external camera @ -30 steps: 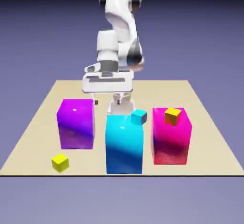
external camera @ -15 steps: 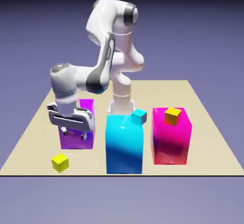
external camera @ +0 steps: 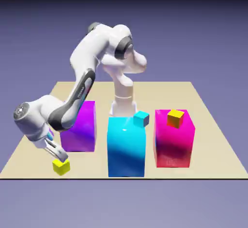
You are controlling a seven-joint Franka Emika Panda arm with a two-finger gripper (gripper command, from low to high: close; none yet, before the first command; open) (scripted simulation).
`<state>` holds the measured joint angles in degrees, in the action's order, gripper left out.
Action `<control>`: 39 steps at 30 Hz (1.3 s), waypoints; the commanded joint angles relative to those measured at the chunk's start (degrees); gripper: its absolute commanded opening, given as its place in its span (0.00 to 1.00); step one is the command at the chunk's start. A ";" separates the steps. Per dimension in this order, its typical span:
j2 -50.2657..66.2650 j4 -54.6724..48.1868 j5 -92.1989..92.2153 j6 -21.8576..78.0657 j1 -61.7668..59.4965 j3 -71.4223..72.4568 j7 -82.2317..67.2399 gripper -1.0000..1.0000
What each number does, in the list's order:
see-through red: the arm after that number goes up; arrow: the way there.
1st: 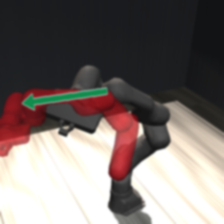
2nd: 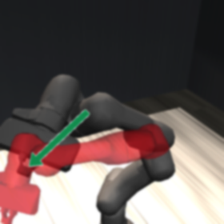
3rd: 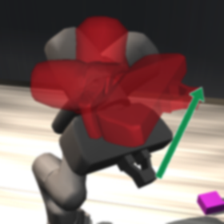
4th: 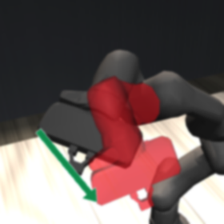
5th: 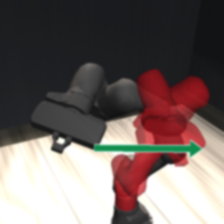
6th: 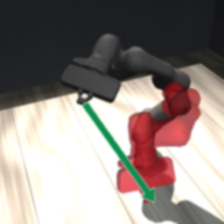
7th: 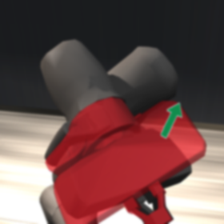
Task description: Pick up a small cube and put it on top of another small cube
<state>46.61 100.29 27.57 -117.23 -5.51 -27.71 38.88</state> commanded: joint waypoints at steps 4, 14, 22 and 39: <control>-1.52 -1.09 -1.00 2.48 0.12 -0.79 0.60 0.00; -20.54 0.26 -10.37 13.45 0.65 9.80 0.68 0.00; -37.15 4.89 -19.43 21.06 2.64 23.88 1.48 0.00; -45.92 20.03 -27.40 18.25 7.87 34.44 6.72 0.00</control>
<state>0.69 120.32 0.31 -98.99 5.51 6.69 45.58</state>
